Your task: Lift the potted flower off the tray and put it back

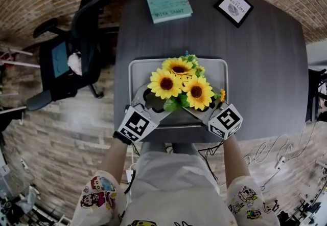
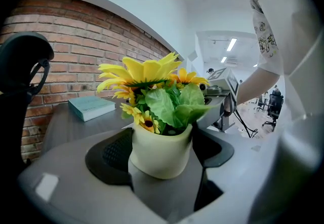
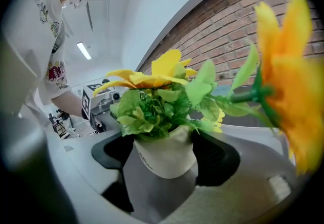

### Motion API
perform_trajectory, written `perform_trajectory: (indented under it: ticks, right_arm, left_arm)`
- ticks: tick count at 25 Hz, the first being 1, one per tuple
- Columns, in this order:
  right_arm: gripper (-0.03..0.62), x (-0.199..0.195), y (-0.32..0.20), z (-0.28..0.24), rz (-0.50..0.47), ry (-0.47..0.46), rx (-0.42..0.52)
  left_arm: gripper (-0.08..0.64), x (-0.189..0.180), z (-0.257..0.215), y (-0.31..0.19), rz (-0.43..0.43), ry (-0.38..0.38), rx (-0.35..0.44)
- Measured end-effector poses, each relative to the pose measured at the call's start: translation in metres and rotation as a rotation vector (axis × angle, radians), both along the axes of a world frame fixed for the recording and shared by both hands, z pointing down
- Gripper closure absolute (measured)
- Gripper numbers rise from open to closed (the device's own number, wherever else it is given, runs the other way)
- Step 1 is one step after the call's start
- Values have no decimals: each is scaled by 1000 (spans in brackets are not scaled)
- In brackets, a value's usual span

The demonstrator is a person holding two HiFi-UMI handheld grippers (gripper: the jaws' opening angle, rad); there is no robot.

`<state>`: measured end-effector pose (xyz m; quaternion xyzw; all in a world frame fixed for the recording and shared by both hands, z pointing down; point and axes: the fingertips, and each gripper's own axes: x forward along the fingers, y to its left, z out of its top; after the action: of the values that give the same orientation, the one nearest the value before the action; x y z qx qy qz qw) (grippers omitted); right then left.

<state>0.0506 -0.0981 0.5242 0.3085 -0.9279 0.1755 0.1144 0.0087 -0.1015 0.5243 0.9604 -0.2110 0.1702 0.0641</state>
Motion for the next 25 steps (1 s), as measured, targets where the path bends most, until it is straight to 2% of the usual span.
perform_trajectory:
  ticks: [10,25]
  right_arm:
    - [225,0,-3,-15,-1,5,32]
    - [225,1,-13,-71,1,8,147]
  left_arm:
    - [184,-1,-13,-3,-9,17,5]
    - [183,0,-68,-14,-18,35,80]
